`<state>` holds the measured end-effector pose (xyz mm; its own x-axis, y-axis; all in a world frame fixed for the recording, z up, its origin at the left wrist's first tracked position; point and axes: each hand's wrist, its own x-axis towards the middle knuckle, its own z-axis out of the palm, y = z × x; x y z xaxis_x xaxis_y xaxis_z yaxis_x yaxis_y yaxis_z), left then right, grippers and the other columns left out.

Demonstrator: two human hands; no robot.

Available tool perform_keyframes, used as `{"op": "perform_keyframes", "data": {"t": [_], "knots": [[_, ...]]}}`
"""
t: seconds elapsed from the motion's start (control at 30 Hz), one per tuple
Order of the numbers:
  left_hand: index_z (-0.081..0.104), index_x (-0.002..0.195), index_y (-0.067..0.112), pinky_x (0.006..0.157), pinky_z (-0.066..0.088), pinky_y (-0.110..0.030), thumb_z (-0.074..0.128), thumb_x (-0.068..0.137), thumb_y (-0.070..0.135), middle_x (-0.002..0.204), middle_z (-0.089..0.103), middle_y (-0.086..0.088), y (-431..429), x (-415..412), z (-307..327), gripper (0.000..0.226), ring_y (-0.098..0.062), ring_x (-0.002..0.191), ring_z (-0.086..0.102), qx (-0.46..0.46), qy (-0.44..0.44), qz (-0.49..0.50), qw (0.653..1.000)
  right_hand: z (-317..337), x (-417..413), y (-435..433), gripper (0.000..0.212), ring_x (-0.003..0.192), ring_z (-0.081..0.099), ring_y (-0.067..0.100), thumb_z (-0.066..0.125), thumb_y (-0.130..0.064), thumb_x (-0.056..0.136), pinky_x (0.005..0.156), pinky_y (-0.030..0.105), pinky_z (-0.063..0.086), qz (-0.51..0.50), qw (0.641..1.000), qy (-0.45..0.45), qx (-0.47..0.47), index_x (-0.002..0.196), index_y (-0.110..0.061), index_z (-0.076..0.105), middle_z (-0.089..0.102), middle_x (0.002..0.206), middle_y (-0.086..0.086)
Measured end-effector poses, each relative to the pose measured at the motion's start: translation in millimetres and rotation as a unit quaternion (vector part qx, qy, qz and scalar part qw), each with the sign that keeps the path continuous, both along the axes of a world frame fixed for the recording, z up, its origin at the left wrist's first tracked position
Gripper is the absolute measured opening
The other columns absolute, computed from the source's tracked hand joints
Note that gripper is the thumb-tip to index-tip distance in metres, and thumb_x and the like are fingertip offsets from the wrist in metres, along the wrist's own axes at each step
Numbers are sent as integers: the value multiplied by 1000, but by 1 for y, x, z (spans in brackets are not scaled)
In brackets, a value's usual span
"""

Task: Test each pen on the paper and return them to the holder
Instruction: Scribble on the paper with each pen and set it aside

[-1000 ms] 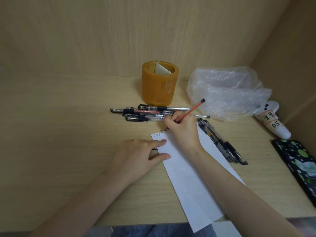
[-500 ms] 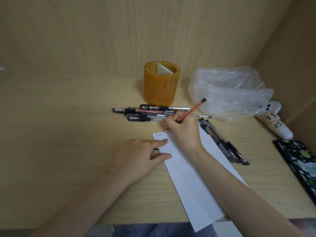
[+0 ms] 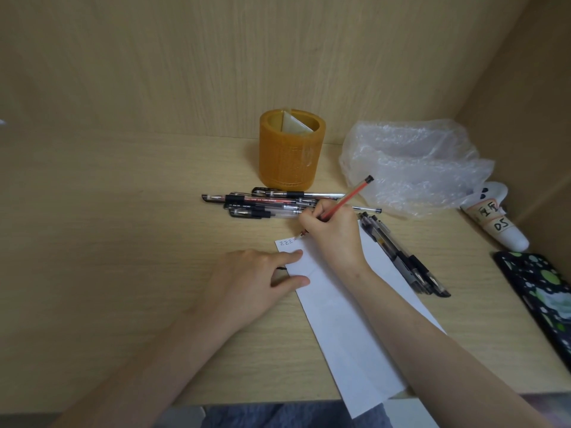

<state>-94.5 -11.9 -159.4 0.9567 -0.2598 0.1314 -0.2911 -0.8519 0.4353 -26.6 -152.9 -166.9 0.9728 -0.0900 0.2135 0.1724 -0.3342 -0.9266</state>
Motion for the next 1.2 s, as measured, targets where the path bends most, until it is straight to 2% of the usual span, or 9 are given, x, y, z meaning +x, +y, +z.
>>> {"op": "perform_keyframes", "data": {"t": [0.07, 0.17, 0.33, 0.53, 0.67, 0.77, 0.9, 1.07, 1.2], "knots": [[52, 124, 45, 62, 37, -22, 48, 79, 65, 49, 38, 14, 0, 0, 0, 49, -5, 60, 44, -1, -2, -2, 1000, -1, 1, 0, 26, 53, 39, 9, 59, -1, 79, 50, 13, 33, -3, 1000, -3, -4, 55, -1, 48, 46, 55, 11], [51, 124, 45, 62, 37, -22, 48, 80, 65, 50, 38, 14, 0, 0, 0, 49, -6, 64, 50, 2, -1, -3, 1000, -2, 1, 0, 26, 54, 39, 9, 59, -1, 79, 51, 13, 32, -2, 1000, -6, -6, 56, -1, 49, 46, 57, 13], [51, 125, 45, 64, 40, -22, 47, 79, 65, 49, 37, 15, 0, 1, -1, 50, -4, 61, 43, 4, -4, -5, 1000, -1, 1, -1, 32, 49, 41, 4, 60, 0, 80, 51, 11, 34, 4, 1000, -10, 12, 52, -7, 46, 48, 50, 3], [50, 125, 46, 65, 41, -23, 47, 79, 66, 50, 38, 15, 0, 1, -1, 50, -3, 61, 42, 7, -1, -5, 1000, -3, 2, 0, 26, 52, 38, 9, 62, -2, 80, 51, 15, 33, 4, 1000, -7, -4, 57, 4, 49, 46, 55, 12], [51, 125, 45, 63, 39, -22, 47, 80, 65, 50, 38, 14, 0, 1, -1, 49, -4, 60, 43, 6, -3, -5, 1000, -2, 2, -1, 30, 51, 38, 6, 61, 0, 78, 52, 15, 33, 6, 1000, -3, 4, 53, -6, 45, 43, 51, 6], [51, 124, 45, 61, 35, -22, 47, 80, 65, 50, 37, 14, 0, 0, 0, 49, -5, 62, 47, 4, -6, -5, 1000, -2, 1, -1, 32, 50, 35, 5, 61, -1, 79, 51, 13, 32, 10, 1000, -5, 3, 52, -7, 44, 40, 49, 1], [51, 125, 45, 64, 38, -22, 47, 80, 65, 50, 36, 15, -1, -1, 0, 49, -6, 70, 56, 4, -10, -8, 1000, -3, 2, -1, 27, 53, 36, 10, 60, -2, 79, 51, 17, 31, 11, 1000, -6, -4, 56, 2, 47, 41, 53, 9], [51, 125, 45, 67, 42, -23, 46, 79, 65, 50, 38, 14, 0, 0, 0, 50, -5, 67, 54, 6, -10, -11, 1000, -3, 2, -2, 34, 50, 33, 7, 59, -1, 78, 50, 16, 30, 6, 1000, -14, -3, 53, -11, 40, 37, 51, 2], [51, 124, 45, 66, 41, -23, 46, 79, 66, 50, 38, 15, 0, 0, -1, 50, -7, 69, 56, 8, -15, -9, 1000, -4, 3, -2, 37, 50, 32, 7, 60, -1, 79, 50, 16, 29, 8, 1000, -20, -6, 52, -13, 38, 36, 51, 0]]}}
